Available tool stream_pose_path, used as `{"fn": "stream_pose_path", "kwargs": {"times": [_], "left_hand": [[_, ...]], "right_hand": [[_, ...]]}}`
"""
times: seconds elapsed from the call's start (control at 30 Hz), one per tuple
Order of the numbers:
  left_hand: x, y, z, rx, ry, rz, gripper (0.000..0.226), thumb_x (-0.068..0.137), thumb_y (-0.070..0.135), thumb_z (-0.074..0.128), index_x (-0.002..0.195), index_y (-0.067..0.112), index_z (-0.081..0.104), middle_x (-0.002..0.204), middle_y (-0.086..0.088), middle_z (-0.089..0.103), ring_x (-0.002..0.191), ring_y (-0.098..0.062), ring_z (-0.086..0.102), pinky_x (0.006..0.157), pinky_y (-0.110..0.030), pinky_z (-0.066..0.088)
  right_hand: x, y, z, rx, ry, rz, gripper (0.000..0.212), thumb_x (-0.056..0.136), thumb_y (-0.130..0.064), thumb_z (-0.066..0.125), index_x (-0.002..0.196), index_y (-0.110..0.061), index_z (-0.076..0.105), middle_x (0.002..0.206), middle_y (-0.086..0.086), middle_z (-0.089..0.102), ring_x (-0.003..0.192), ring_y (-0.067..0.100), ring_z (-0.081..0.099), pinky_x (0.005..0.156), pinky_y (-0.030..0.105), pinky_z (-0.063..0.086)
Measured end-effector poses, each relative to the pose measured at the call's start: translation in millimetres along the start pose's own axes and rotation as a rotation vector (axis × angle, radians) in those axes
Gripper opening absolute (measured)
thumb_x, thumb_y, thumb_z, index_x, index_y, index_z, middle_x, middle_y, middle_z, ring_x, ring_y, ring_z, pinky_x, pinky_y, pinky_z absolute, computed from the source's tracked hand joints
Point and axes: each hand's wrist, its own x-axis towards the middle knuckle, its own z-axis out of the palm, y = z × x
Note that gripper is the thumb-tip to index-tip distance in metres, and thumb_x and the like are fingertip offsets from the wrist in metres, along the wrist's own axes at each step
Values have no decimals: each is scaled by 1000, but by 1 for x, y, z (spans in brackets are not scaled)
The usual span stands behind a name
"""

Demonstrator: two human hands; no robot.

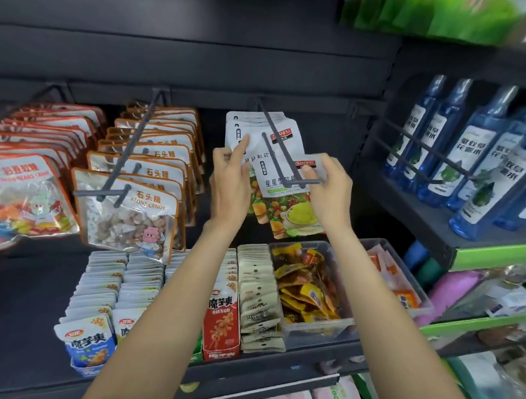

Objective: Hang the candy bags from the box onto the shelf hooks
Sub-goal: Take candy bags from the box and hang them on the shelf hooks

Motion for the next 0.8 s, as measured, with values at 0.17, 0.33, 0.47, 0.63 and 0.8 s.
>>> {"fn": "stream_pose_path", "kwargs": {"times": [0.17,0.33,0.47,0.63,0.8], "left_hand": [[-10,-3,-6,-101,-68,-50,45,99,15,50,143,21,44,130,-4,33,108,-9,45,97,-9,40],[-64,18,-34,-418,-70,-114,44,98,35,48,140,34,37,143,2,35,127,-6,43,106,-22,38],[-98,39,-58,-692,-220,-118,57,80,44,66,125,52,32,137,2,46,116,-14,59,92,-31,53],[-102,51,-77,-701,-122,-56,58,82,15,73,120,37,36,119,-1,60,101,-15,67,76,-25,55],[-84,54,-84,-513,-31,46,42,90,4,63,115,33,48,114,3,63,95,-7,67,72,-24,54]], "right_hand": [[-26,-3,-23,68,-33,4,15,96,-14,56,109,-11,63,103,-8,68,93,-4,61,74,6,44],[-65,-15,-51,218,-96,34,11,95,-7,58,101,-15,62,94,-8,68,89,3,65,72,17,51],[-87,-37,-57,435,-129,46,21,92,-4,62,103,-21,58,99,4,70,91,17,68,72,29,56],[-103,-60,-43,692,15,111,42,90,1,63,114,-28,45,93,4,74,85,18,70,69,32,57],[-107,-66,-30,503,148,-17,36,91,-3,64,110,-31,50,103,-10,65,91,9,68,65,25,56]]}}
